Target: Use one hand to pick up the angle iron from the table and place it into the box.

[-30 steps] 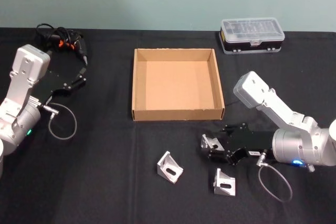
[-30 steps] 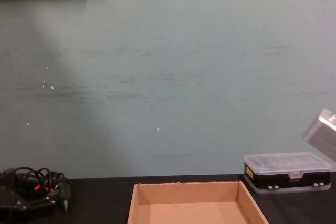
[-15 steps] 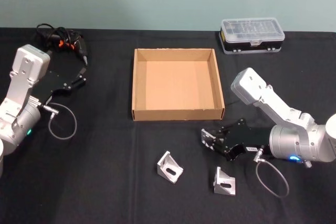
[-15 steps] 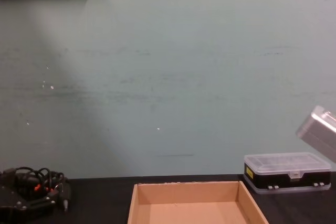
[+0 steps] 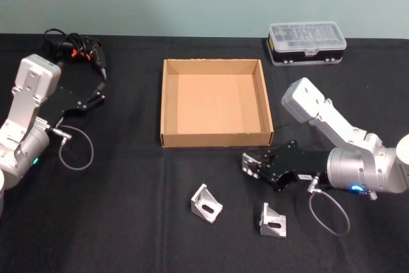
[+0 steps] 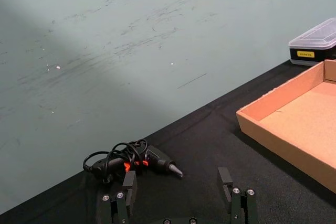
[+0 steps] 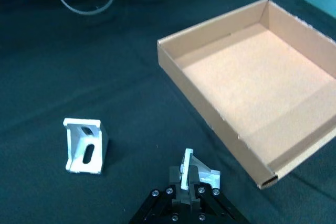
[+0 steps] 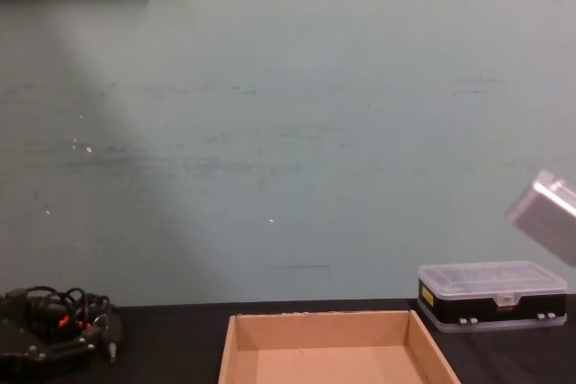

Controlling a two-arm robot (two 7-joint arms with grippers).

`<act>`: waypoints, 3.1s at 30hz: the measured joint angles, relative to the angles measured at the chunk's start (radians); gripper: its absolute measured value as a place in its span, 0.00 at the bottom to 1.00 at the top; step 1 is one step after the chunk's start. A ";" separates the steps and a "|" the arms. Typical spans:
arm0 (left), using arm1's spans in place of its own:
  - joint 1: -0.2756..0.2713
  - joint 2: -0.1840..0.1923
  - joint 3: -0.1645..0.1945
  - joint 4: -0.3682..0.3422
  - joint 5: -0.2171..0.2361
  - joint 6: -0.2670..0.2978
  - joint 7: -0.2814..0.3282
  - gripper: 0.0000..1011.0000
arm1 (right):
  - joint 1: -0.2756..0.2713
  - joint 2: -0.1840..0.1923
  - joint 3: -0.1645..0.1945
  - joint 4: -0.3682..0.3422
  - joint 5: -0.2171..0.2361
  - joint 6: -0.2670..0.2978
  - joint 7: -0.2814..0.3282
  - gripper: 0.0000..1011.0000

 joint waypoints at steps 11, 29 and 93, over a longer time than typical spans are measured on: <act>0.000 0.000 0.000 0.000 0.000 0.000 0.000 0.99 | 0.049 -0.028 0.040 -0.030 0.073 -0.059 0.023 0.09; 0.000 0.000 0.000 0.000 0.000 0.000 0.000 0.99 | 0.199 -0.148 0.025 0.163 0.014 -0.185 -0.042 0.09; 0.000 0.000 0.000 0.000 0.000 0.000 0.000 0.99 | 0.304 -0.332 0.009 0.545 -0.165 -0.269 -0.014 0.72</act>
